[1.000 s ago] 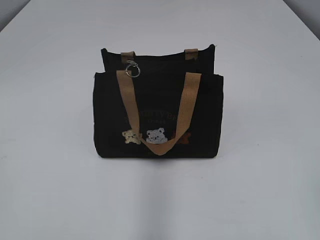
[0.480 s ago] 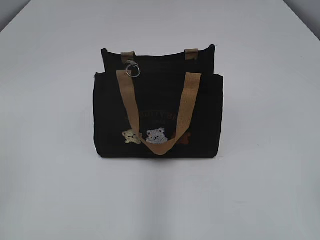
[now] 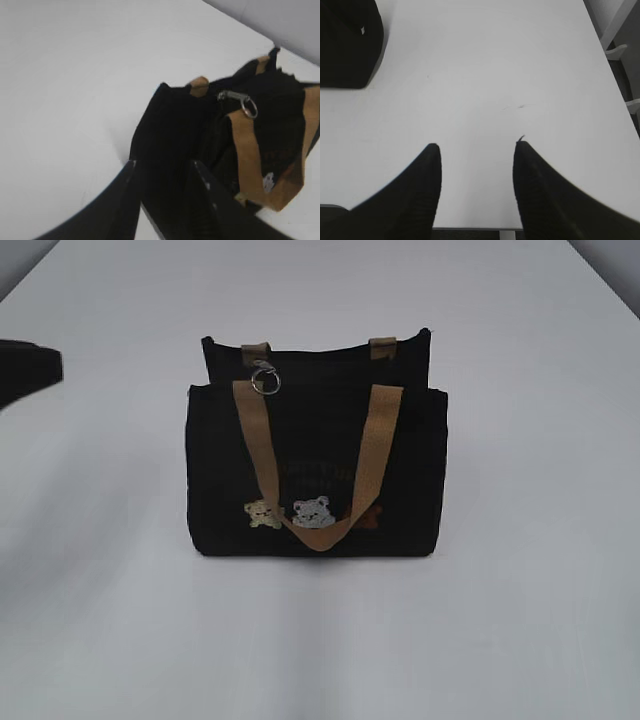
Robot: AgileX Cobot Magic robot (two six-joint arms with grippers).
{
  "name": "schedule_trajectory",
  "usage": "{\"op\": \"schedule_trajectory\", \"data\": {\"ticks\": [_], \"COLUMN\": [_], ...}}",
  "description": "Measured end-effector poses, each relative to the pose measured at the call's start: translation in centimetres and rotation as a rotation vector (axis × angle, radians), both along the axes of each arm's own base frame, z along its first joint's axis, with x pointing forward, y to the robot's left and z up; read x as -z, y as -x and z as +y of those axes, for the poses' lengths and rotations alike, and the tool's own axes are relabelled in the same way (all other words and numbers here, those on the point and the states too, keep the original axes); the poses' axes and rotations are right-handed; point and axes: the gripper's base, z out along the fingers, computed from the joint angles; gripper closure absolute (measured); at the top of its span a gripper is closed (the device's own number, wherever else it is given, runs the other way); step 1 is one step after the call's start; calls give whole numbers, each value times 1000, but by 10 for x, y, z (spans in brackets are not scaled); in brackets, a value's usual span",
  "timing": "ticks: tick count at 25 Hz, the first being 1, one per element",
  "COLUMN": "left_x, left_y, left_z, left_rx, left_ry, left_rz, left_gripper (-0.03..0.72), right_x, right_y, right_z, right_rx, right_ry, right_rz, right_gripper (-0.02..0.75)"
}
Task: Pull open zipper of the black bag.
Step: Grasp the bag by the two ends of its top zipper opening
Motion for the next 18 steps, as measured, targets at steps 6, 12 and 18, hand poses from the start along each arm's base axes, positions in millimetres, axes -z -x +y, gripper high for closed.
{"op": "schedule_trajectory", "data": {"ticks": [6, 12, 18], "left_x": [61, 93, 96], "left_y": [-36, -47, -68], "left_z": [-17, -23, -25], "left_rx": [332, 460, 478], "left_ry": [-154, -142, -125], "left_rz": [-12, 21, 10], "left_gripper": [437, 322, 289], "right_x": [0, 0, 0], "right_y": [0, 0, 0], "right_z": [-1, 0, 0], "right_rx": [5, 0, 0], "right_ry": [7, 0, 0], "right_rz": [0, 0, 0], "right_gripper": [366, 366, 366]}}
